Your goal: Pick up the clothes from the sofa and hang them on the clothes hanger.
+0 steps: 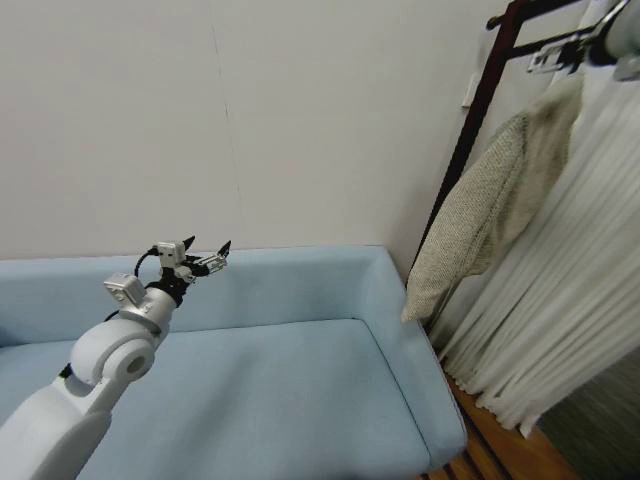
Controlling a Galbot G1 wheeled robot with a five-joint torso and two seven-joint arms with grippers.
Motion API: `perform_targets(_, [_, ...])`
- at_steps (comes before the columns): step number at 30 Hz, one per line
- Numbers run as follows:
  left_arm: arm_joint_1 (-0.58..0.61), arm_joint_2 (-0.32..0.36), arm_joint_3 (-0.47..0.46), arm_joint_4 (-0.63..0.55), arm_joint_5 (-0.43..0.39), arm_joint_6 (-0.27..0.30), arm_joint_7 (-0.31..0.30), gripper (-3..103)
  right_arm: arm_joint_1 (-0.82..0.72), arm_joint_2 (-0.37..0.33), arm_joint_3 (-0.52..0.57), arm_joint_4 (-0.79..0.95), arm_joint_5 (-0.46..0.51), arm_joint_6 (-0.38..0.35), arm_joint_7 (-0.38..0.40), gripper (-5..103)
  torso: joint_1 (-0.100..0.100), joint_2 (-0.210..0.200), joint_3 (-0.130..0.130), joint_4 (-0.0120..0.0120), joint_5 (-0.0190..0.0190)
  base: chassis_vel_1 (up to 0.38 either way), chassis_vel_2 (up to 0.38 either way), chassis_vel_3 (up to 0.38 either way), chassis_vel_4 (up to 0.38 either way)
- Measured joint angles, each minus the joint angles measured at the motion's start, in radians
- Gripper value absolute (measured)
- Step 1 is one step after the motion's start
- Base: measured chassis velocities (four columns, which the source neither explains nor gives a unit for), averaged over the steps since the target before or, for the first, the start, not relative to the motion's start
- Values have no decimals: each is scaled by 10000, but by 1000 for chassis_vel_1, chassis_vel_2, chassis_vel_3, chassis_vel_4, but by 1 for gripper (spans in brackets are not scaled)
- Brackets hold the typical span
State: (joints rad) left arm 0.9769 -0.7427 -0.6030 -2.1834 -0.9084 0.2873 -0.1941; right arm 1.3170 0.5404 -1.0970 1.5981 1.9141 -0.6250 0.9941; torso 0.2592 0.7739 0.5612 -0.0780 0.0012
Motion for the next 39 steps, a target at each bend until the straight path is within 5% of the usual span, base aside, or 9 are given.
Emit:
perform_targets(4, [339, -18, -366, -53, -67, -141, 125, 100, -558, 9, 520, 313, -112, 283, -801, 100, 0, -1, 2, 3, -1, 0, 0, 0, 0])
perform_targets(14, [2695, -481, -2153, -453, 81, -688, 698, 100, -4130, 50, 2814, 1380, -1183, 2364, -4661, 100, 0, -1, 1, 1, 2, 0, 0, 0, 0])
perform_targets(25, [3722, -1063, -2626, -758, 1363, -1027, 1063, 100, -7015, 1202, 2969, 1591, -3383, 3934, -5699, 100, 3, 0, 3, 3, 3, 0, 0, 0, 0])
perform_targets(32, [4931, -2414, -2693, -845, 2674, -1606, 1103, 100, -10410, 1385, 3618, 2269, -5365, 5145, -6140, 100, 3, -1, 3, 4, 3, 0, 0, 0, 0])
perform_targets(37, [5902, -3748, -2280, -702, 4105, -2103, 1100, 100, -13937, 649, 5476, 3263, -7509, 5442, -6776, 100, 1, -2, 1, -3, 7, 0, 0, 0, 0])
perform_targets(39, [6342, -4423, -2065, -631, 4879, -2386, 1088, 100, -16439, 419, 7246, 3770, -8724, 5620, -6976, 100, 1, 0, -1, -6, 10, 0, 0, 0, 0])
